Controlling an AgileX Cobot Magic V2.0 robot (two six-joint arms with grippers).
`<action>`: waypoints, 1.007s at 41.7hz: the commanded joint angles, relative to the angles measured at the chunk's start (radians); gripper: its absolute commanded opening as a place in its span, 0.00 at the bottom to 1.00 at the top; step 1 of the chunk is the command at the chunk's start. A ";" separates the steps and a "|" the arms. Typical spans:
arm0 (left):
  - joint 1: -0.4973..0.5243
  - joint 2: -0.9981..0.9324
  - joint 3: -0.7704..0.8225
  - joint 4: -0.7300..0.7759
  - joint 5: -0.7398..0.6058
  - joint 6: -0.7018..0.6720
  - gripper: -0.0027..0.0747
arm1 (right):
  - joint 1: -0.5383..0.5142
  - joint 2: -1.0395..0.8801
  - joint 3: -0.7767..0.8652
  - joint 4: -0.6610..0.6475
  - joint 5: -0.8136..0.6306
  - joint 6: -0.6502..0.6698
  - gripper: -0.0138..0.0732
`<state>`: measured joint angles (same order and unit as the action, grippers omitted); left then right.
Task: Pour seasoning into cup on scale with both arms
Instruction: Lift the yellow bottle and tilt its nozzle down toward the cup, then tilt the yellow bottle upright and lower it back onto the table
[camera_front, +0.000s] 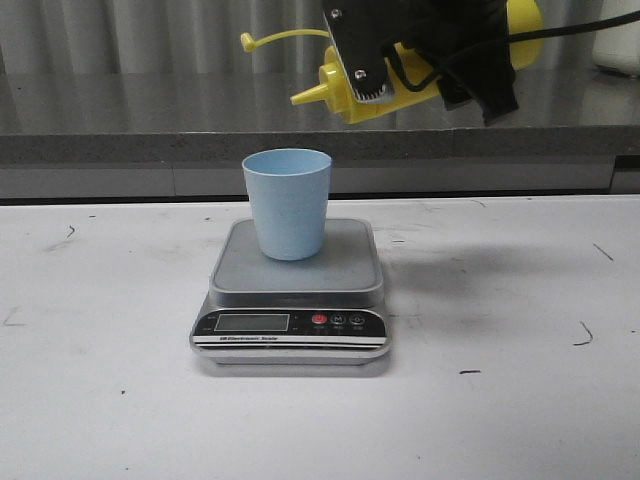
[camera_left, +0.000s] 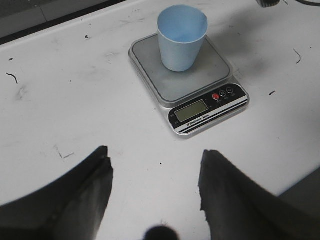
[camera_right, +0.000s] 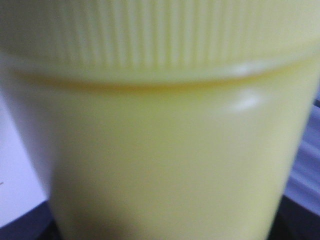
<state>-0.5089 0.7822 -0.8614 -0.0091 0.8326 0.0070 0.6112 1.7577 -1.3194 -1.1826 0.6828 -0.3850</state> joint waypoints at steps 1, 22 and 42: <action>-0.008 -0.004 -0.025 -0.007 -0.071 -0.001 0.53 | 0.000 -0.041 -0.039 -0.121 0.054 0.001 0.53; -0.008 -0.004 -0.025 -0.007 -0.071 -0.001 0.53 | 0.000 -0.033 -0.039 -0.134 0.067 0.085 0.53; -0.008 -0.004 -0.025 -0.007 -0.071 -0.001 0.53 | -0.041 -0.147 -0.039 0.077 0.000 0.605 0.53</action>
<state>-0.5089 0.7822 -0.8614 -0.0091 0.8313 0.0070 0.5979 1.7145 -1.3194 -1.1167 0.6920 0.1826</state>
